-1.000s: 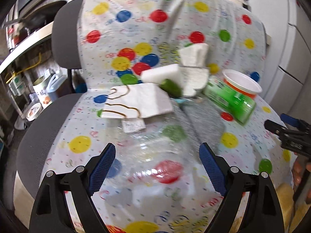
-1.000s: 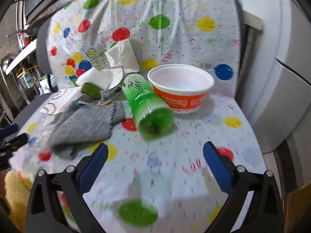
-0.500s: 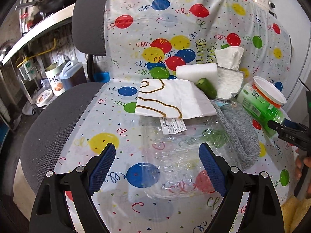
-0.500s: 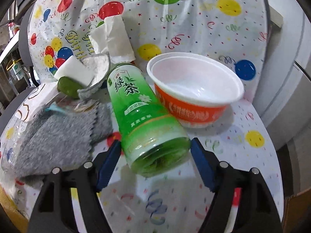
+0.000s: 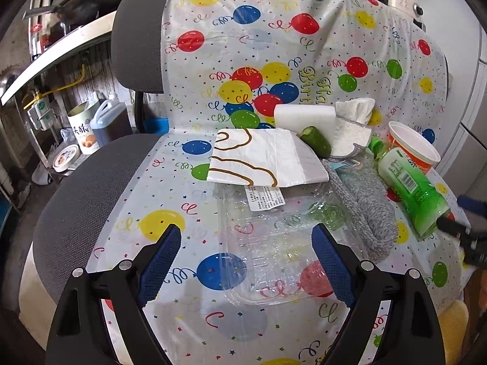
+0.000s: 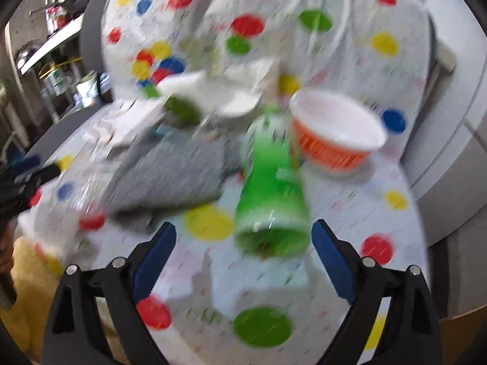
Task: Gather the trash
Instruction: 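Move both tools back over the chair, then grasp the green tea bottle with the right tool while the left tool grasps the white napkin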
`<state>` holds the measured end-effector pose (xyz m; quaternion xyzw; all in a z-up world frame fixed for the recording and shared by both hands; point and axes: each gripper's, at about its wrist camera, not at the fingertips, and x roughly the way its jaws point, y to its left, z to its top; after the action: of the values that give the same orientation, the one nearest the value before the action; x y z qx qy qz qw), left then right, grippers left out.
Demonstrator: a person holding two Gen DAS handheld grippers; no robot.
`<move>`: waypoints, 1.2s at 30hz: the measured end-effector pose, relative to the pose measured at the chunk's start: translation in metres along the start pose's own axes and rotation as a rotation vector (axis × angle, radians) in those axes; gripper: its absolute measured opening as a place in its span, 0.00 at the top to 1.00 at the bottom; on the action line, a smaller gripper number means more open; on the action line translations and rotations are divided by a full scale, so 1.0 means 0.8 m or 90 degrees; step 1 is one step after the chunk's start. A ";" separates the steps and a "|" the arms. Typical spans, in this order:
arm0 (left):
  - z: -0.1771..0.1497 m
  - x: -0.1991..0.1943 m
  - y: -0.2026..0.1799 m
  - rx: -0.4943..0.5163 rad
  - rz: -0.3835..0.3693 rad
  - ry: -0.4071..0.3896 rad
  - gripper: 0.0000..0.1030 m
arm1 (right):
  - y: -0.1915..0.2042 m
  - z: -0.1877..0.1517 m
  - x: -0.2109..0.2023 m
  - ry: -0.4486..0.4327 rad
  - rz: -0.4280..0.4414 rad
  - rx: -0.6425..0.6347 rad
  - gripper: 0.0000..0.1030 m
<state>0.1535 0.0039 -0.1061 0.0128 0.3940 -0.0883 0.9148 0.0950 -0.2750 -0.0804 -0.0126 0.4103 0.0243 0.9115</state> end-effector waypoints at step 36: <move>0.053 0.108 0.054 -0.058 -0.093 0.096 0.45 | -0.009 0.018 -0.005 -0.016 0.031 0.061 0.43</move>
<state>0.2499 0.0294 -0.1412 -0.0511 0.4654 -0.1352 0.8732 0.1037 -0.2820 -0.0677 0.0414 0.4000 0.0269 0.9152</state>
